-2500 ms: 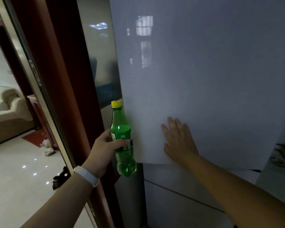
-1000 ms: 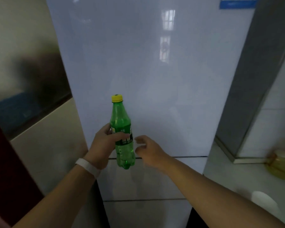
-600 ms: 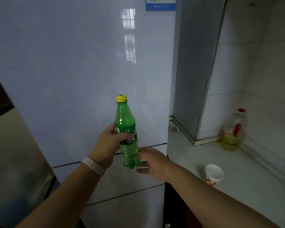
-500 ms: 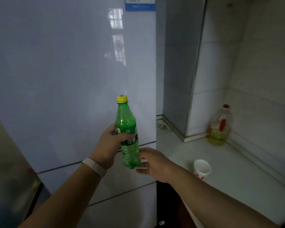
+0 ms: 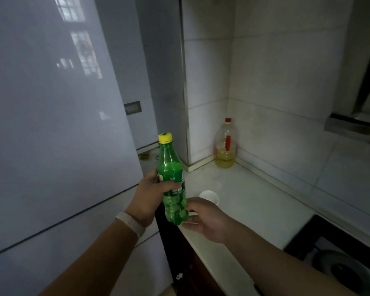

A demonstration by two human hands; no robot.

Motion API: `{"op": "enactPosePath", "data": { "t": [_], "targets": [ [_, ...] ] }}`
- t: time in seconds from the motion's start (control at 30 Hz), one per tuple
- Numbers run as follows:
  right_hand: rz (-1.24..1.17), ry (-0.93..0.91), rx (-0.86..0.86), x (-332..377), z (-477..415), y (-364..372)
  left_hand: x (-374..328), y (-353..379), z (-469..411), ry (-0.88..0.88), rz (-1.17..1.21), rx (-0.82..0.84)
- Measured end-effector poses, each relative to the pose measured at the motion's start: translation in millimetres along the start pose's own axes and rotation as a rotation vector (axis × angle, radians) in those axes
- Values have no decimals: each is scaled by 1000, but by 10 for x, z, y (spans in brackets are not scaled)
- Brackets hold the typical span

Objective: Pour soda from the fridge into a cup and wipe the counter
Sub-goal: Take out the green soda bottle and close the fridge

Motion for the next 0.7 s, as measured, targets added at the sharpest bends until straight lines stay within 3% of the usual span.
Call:
{"op": "enactPosePath", "data": {
  "t": [0.37, 0.7],
  "targets": [
    [-72, 143, -201, -500, -592, -597, 944, 259, -687, -142, -39, 136],
    [132, 287, -368, -937, -1218, -913, 1781, 116, -1280, -316, -33, 183]
  ]
}}
Point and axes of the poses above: each hand's wrist, its own z-axis away from the middle knuckle, its own y-axis out of the palm, x = y × z, the point moved 7 cm from there along -z, towards the middle knuckle, and after that the axes turned 4 degrees about z, right-handed, at the moved point
